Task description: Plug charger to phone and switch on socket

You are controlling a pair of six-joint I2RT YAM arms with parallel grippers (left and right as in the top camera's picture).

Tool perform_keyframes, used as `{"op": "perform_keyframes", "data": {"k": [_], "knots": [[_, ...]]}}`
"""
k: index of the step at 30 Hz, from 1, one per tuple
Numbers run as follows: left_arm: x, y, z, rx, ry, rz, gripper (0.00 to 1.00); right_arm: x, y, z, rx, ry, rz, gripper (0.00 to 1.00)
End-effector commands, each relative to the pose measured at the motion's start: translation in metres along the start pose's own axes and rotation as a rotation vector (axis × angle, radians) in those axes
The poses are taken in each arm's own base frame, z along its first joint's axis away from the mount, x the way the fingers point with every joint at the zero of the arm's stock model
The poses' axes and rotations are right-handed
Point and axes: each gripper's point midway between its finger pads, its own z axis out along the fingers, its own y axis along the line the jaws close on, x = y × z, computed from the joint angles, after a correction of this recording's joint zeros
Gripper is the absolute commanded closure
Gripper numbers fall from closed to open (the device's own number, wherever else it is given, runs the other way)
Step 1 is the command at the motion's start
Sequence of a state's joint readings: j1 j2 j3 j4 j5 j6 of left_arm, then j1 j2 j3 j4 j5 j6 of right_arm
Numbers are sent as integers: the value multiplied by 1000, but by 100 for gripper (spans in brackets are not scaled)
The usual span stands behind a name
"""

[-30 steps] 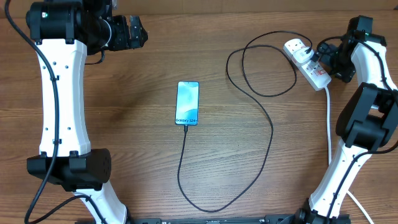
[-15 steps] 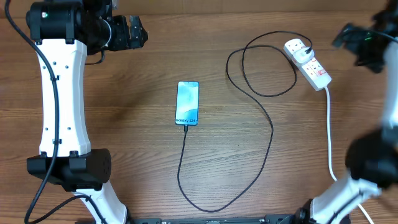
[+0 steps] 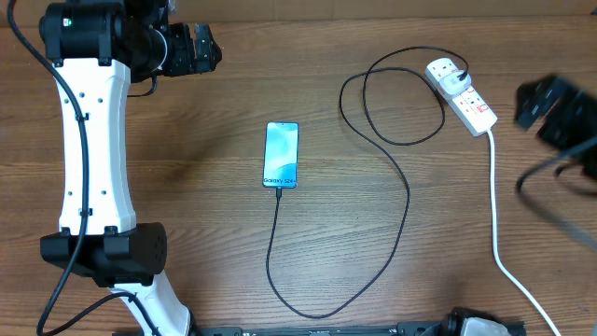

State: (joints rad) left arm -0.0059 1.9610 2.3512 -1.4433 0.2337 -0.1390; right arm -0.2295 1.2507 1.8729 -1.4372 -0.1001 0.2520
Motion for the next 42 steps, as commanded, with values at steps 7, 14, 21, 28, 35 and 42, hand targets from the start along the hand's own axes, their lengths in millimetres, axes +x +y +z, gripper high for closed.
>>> {"op": "perform_keyframes", "data": {"k": [7,14,21,28,35,42], "knots": [[-1,1,2,-7,0,16,0,91,-16,-24,15,155,121,0],[-1,1,2,-7,0,17,0,116,-24,-30,58,254,135,0],[-1,1,2,-8,0,16,0,114,-32,-30,99,237,129,0],[-1,1,2,-7,0,16,0,107,-29,-25,89,213,125,0],[-1,1,2,-8,0,16,0,110,1,-18,-76,111,-81,0],[-1,1,2,-8,-1,16,0,134,21,1,-275,-80,-237,0]]}}
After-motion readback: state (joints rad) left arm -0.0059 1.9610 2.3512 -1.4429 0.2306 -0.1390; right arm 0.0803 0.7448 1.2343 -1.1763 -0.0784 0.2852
